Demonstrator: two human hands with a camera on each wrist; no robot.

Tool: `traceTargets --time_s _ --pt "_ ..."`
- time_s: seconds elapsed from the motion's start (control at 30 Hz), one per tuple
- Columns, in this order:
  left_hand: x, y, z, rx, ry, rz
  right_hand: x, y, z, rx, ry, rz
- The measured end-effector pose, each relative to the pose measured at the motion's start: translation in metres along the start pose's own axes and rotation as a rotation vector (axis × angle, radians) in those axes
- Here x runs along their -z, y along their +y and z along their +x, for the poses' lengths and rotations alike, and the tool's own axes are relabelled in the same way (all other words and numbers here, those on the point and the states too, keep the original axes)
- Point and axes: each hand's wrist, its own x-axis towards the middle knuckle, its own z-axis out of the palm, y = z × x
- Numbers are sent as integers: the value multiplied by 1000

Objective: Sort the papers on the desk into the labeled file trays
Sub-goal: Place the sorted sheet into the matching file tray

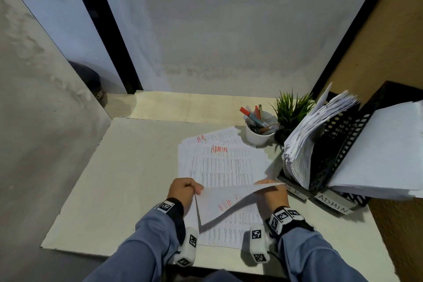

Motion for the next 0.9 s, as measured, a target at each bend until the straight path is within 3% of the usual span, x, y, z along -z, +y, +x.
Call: traceTargets --time_s 0.1,0.23,0.33,0.5,0.67,0.9 --pt "-1 -2 9 69 104 81 1 1 -3 -43 -38 41" --pt "-3 4 19 132 88 133 1 -4 -12 -69 -12 76" --pt "-6 10 20 61 61 232 0 0 -11 -89 -20 156" --pt "-7 15 18 -92 134 289 8 1 -10 -59 -69 90" --pt "0 19 13 -177 59 390 7 -1 -17 -41 -72 90" --pt "14 20 -4 -121 115 62 9 -15 -29 -55 -54 85"
